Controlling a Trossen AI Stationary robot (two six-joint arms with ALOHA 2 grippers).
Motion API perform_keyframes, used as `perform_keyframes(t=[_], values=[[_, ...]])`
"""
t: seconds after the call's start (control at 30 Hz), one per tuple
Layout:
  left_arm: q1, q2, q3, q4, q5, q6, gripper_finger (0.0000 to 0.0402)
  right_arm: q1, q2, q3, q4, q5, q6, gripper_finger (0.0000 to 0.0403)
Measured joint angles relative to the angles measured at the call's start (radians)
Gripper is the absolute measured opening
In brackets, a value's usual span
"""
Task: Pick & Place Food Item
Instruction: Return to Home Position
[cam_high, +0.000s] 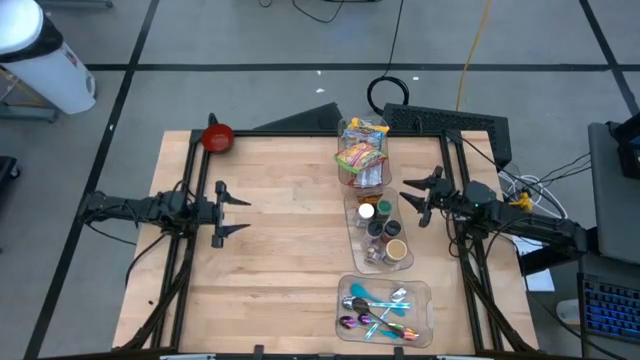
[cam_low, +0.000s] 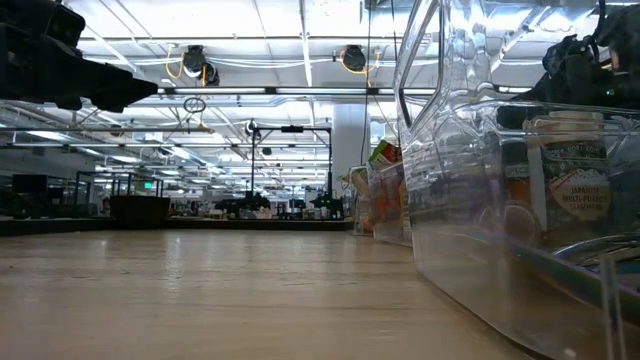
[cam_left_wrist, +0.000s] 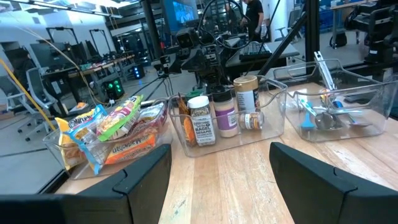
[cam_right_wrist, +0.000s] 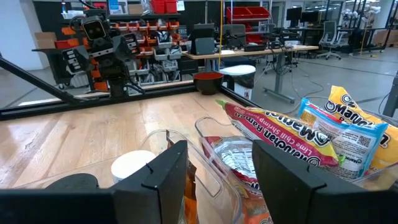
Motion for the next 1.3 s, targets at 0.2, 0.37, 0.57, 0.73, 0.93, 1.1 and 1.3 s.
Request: perform_keyframes(t=[0.2,0.37,0.57,0.73,0.93,1.1,1.3], values=[[0.000,0.000,0.000,0.000,0.000,0.000,0.0274,0.000,0.000,0.000,0.000,0.000,0.000,0.0177],[0.000,0.000,0.001,0.000,0.000,0.000,0.0273,0.000,0.000,0.000,0.000,0.000,0.000,0.0172],[0.000,0.000,0.001,0.000,0.000,0.000,0.0273,0.000,0.000,0.000,0.000,0.000,0.000,0.0176],[0.000,0.000,0.001,0.000,0.000,0.000,0.0273,0.000,0.000,0.000,0.000,0.000,0.000,0.0177],[0.000,0.000,0.001,0.000,0.001,0.000,0.0273,0.000,0.000,0.000,0.000,0.000,0.000,0.0172],[0.000,0.000,0.001,0.000,0.001,0.000,0.0273,0.000,0.000,0.000,0.000,0.000,0.000,0.0177],[0.000,0.000,0.002,0.000,0.001,0.000,0.0273,0.000,0.000,0.000,0.000,0.000,0.000,0.0174]])
